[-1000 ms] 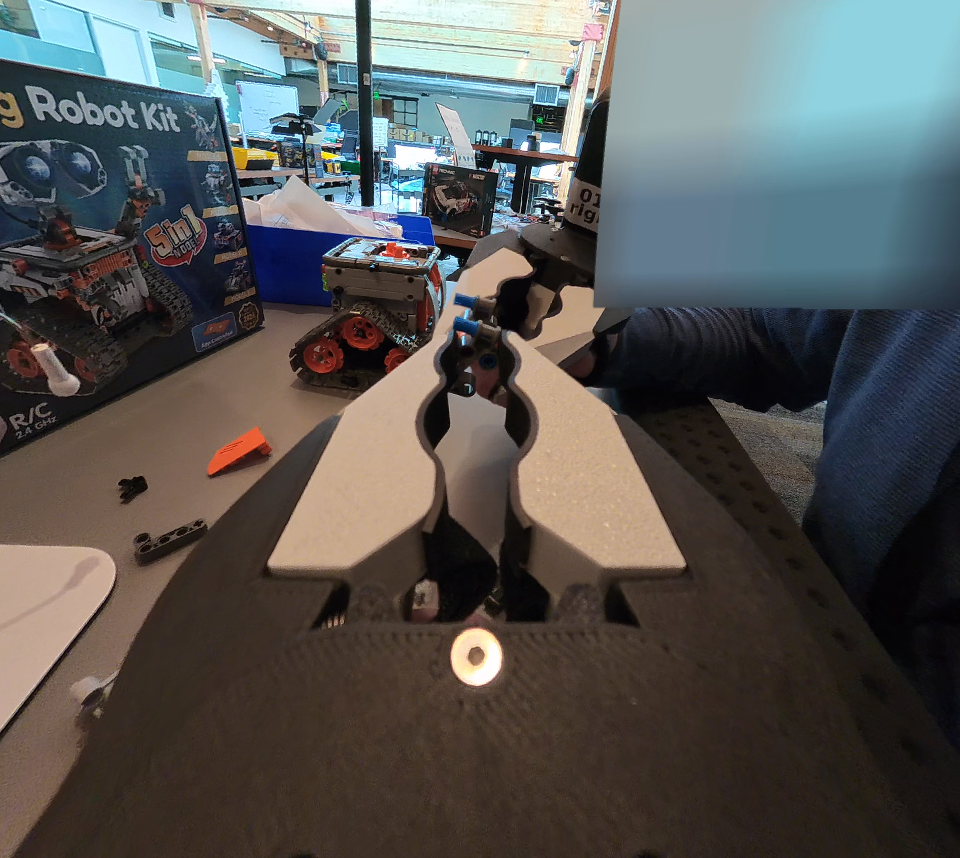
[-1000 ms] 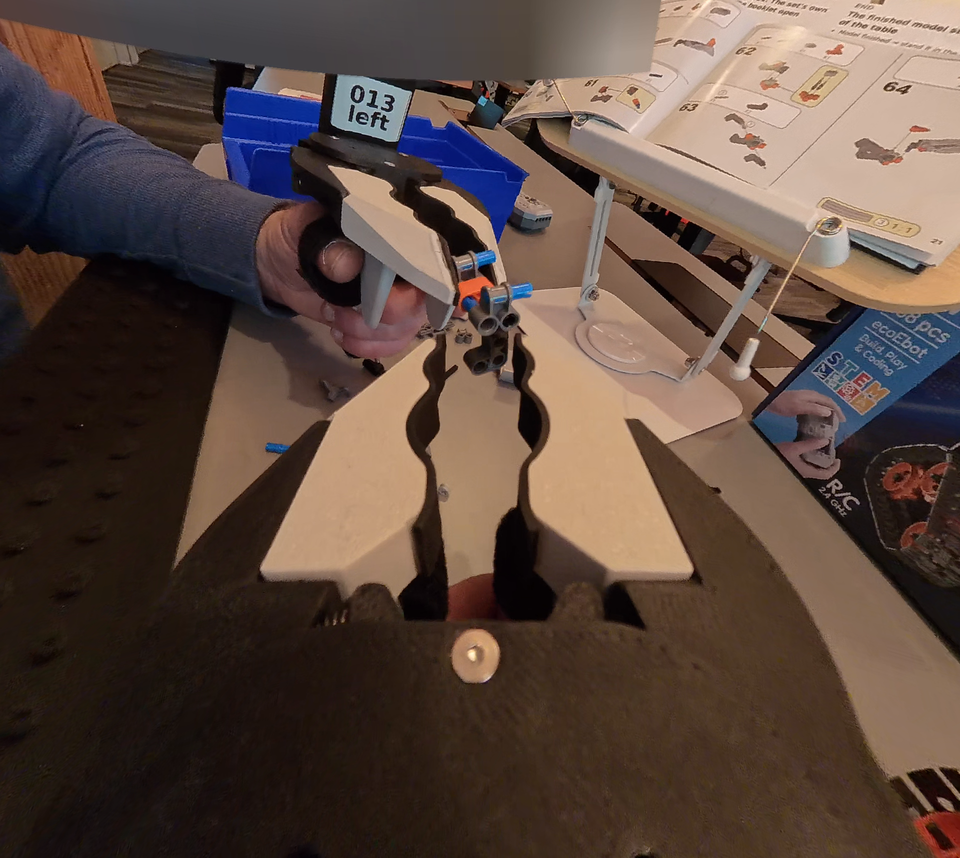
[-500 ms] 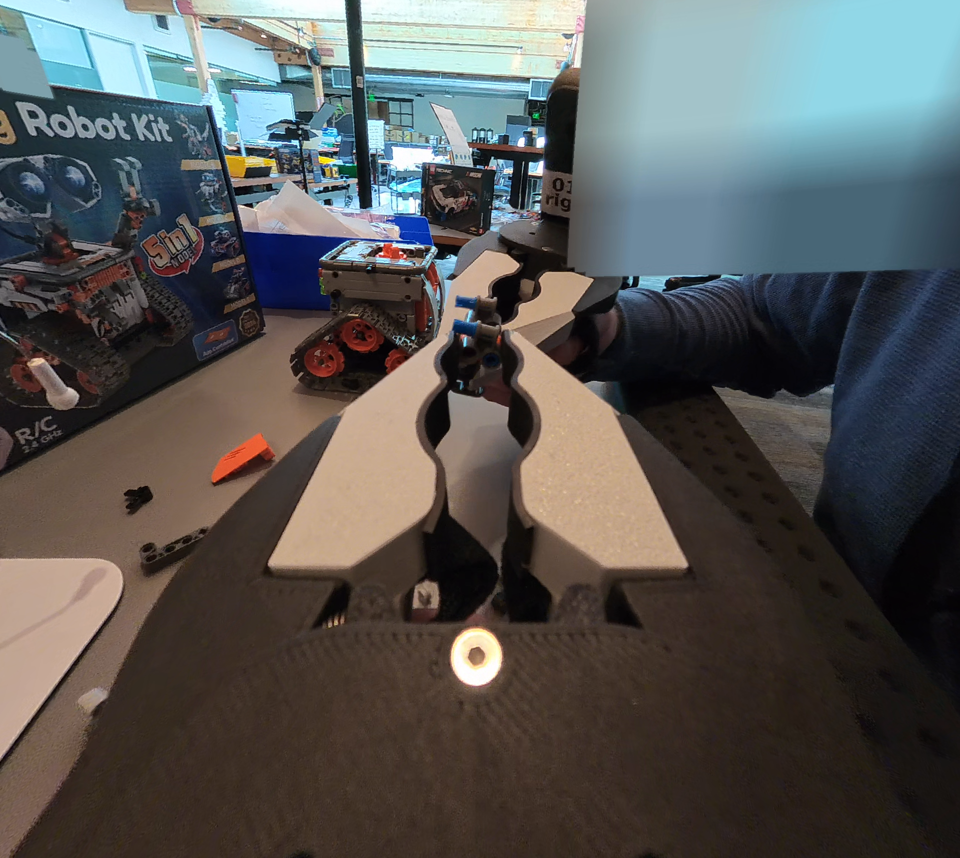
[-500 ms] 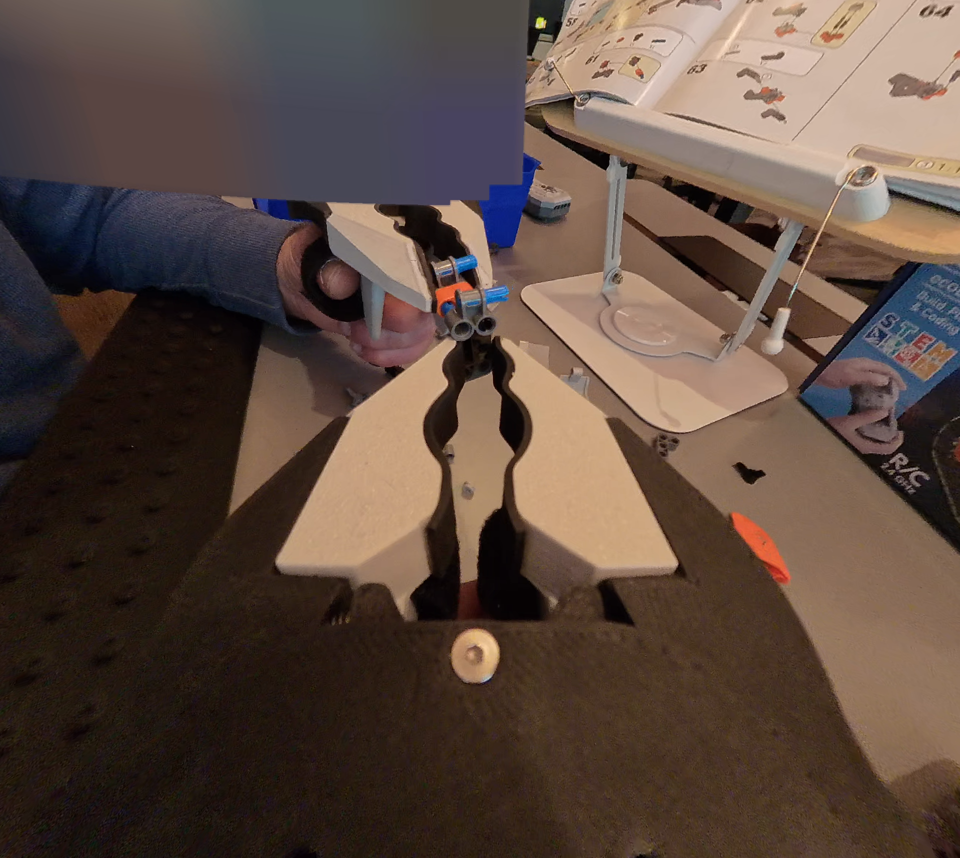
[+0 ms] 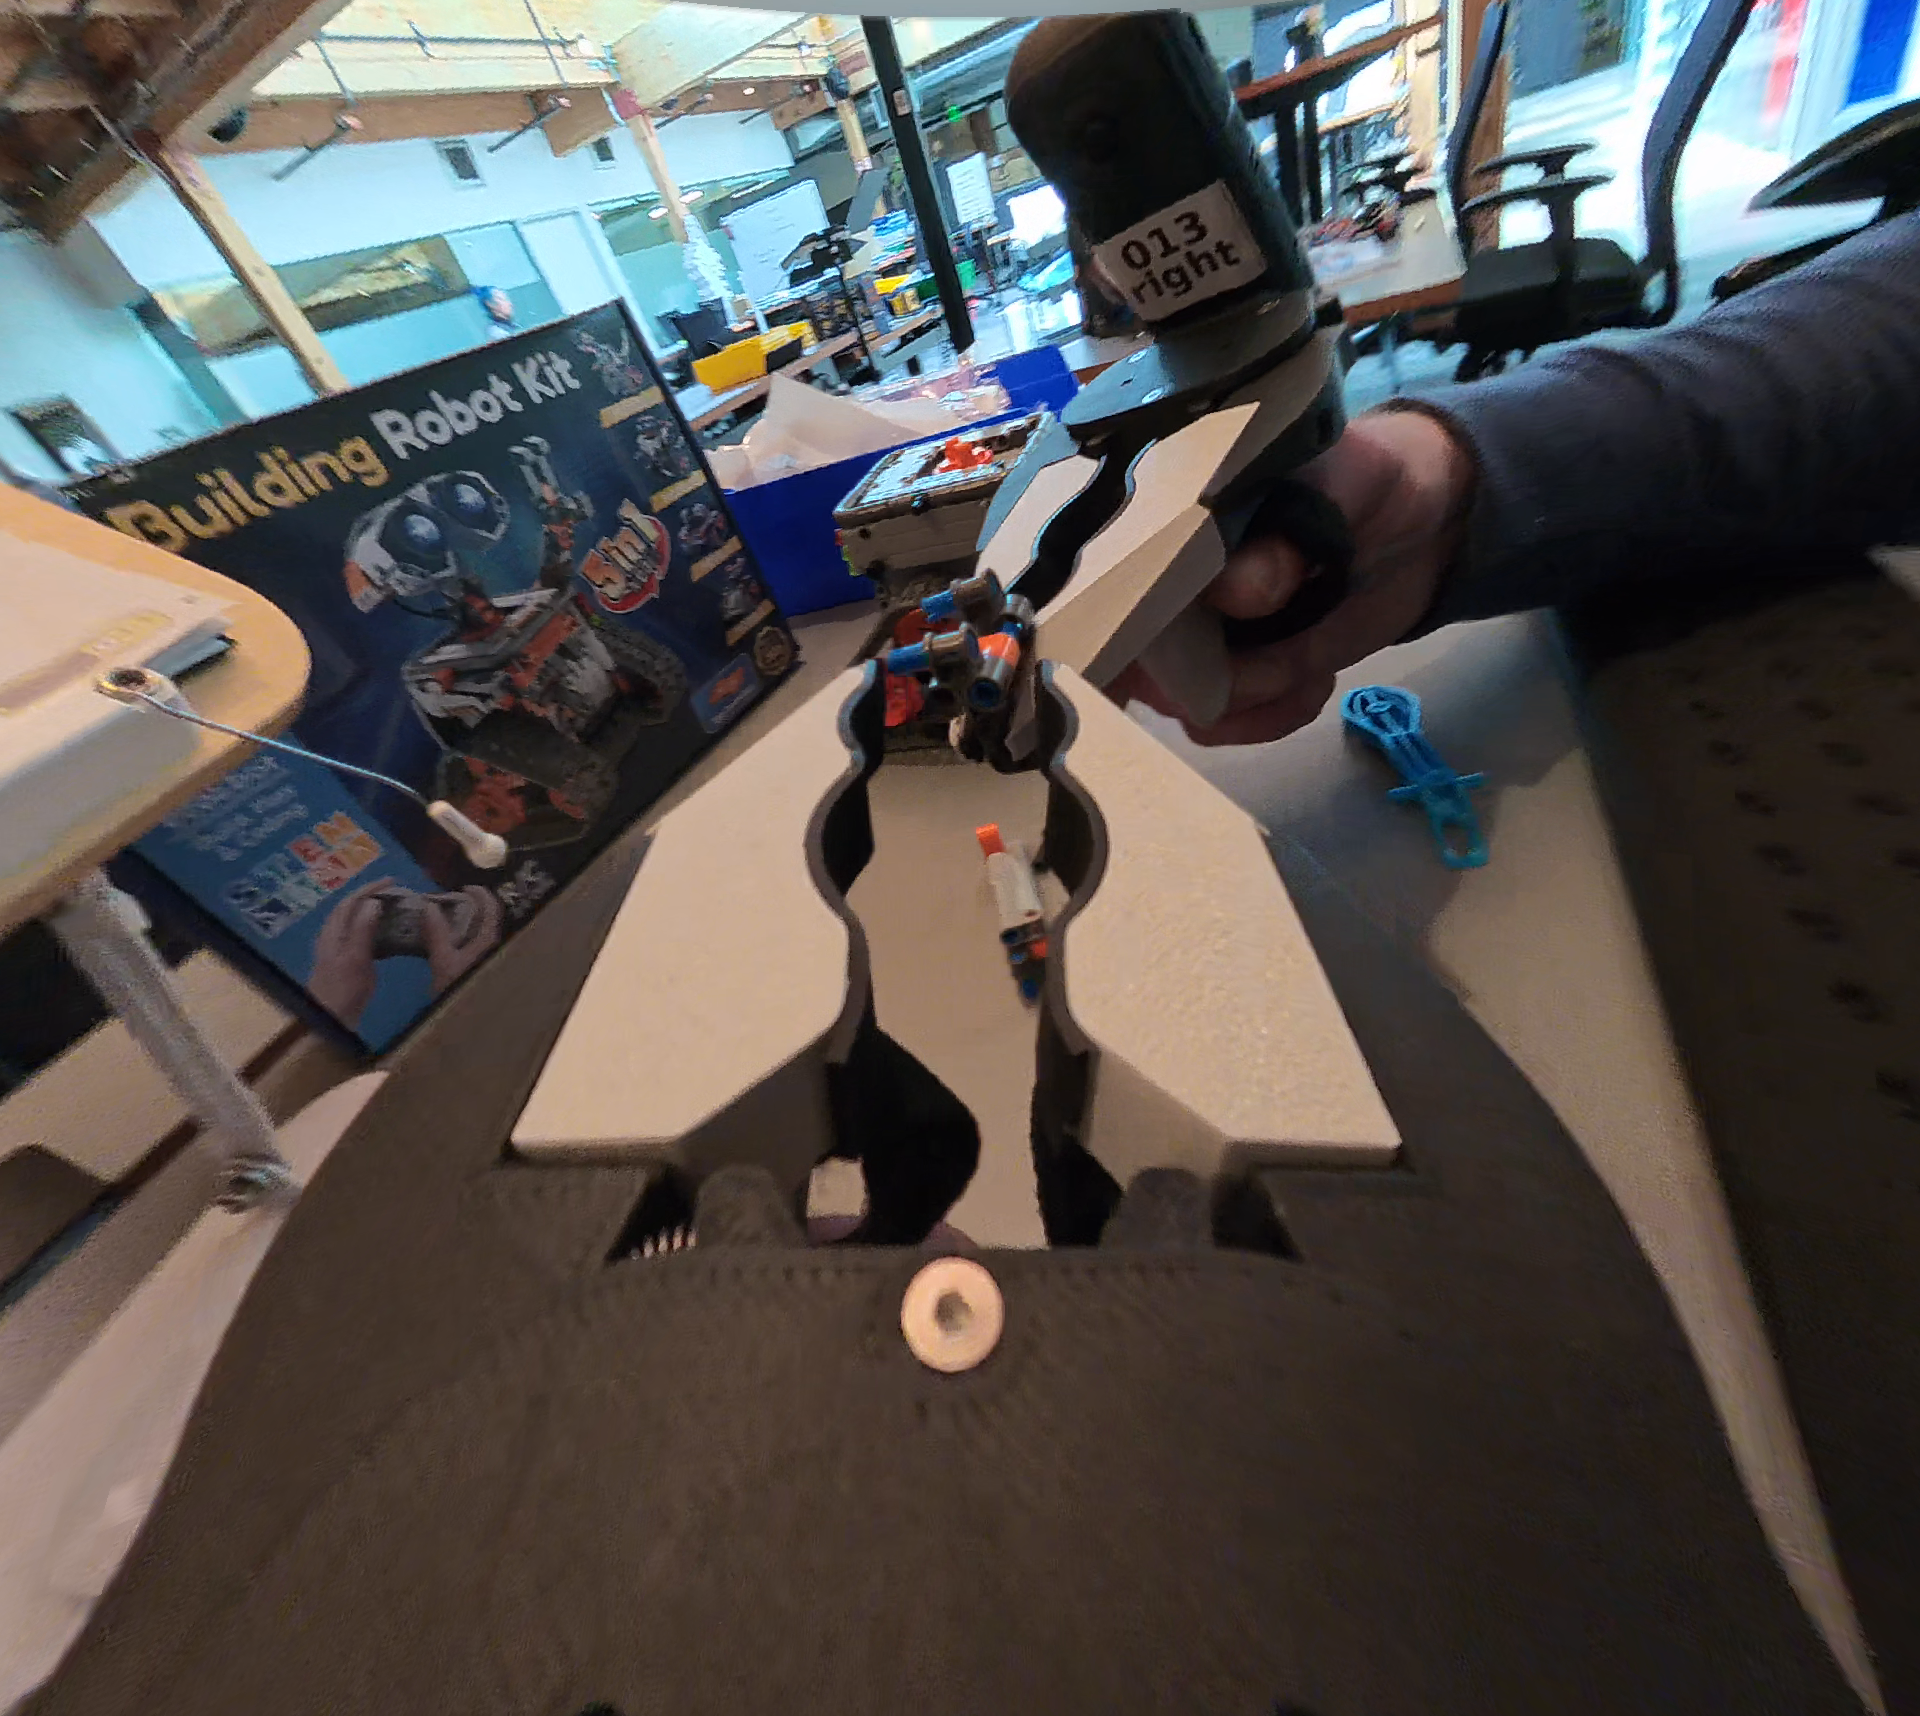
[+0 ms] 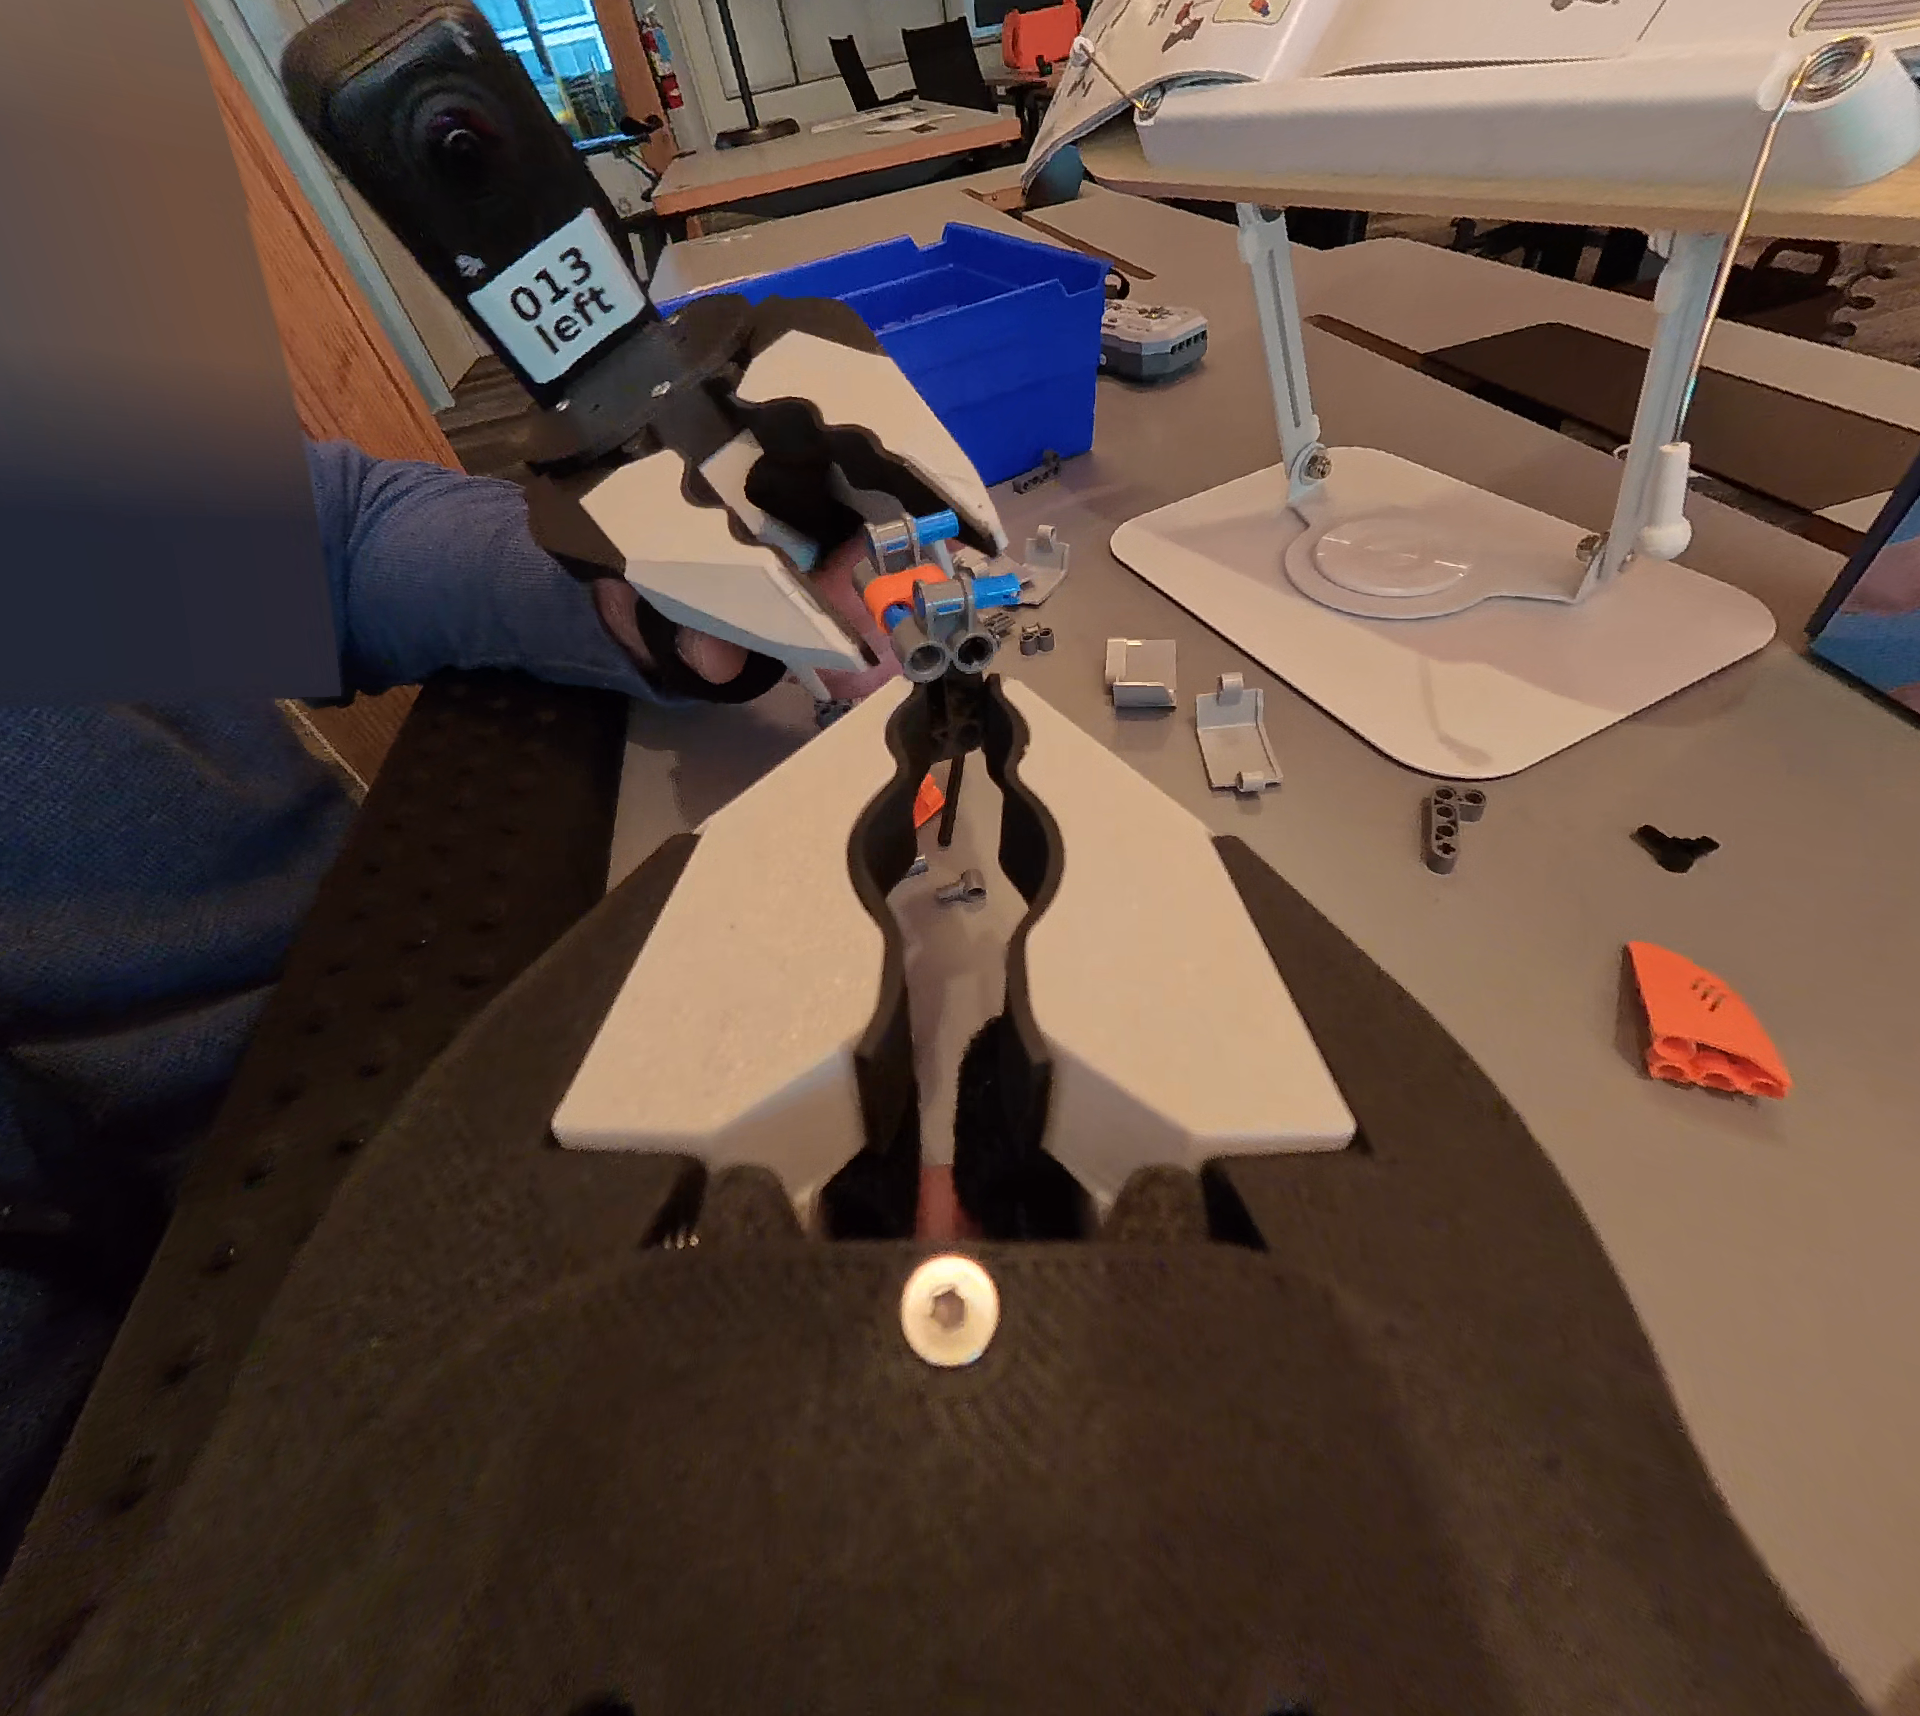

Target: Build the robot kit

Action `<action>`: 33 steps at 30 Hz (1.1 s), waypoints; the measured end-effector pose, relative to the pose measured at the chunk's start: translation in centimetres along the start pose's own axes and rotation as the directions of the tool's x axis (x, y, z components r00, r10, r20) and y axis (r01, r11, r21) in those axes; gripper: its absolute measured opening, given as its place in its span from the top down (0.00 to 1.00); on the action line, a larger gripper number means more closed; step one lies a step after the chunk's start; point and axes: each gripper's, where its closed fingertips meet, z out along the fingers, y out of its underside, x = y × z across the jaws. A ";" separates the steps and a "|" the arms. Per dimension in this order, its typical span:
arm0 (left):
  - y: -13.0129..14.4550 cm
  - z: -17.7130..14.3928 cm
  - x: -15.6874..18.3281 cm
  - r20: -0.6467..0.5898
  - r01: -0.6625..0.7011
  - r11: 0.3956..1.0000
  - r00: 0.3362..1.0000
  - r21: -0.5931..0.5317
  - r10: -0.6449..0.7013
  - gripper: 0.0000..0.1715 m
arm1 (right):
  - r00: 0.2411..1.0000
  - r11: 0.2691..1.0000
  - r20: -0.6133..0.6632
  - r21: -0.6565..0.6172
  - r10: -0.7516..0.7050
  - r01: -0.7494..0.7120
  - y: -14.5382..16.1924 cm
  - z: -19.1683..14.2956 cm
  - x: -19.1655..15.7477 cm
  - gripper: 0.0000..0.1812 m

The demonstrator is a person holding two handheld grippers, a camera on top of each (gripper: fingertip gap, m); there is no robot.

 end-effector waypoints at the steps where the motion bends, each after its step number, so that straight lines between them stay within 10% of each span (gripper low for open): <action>1: 0.0 0.0 -0.1 0.021 -0.040 0.999 0.999 -0.010 0.041 0.84 | 1.000 1.000 0.000 -0.002 0.001 -0.001 0.0 0.0 0.0 0.96; 10: 0.9 0.3 -0.6 0.124 -0.325 0.934 0.931 -0.145 0.343 0.87 | 0.999 0.999 -0.043 -0.050 -0.018 0.016 0.8 0.1 0.6 0.96; 19: 0.9 0.3 -0.9 0.037 0.074 0.994 0.997 -0.086 -0.071 0.87 | 0.980 0.987 -0.123 -0.062 -0.155 0.149 0.2 0.0 0.7 0.97; 33: 1.1 0.4 -0.3 -0.144 0.455 0.888 0.876 -0.064 -0.460 0.87 | 0.911 0.934 -0.210 -0.126 -0.354 0.334 0.0 -0.2 0.9 0.97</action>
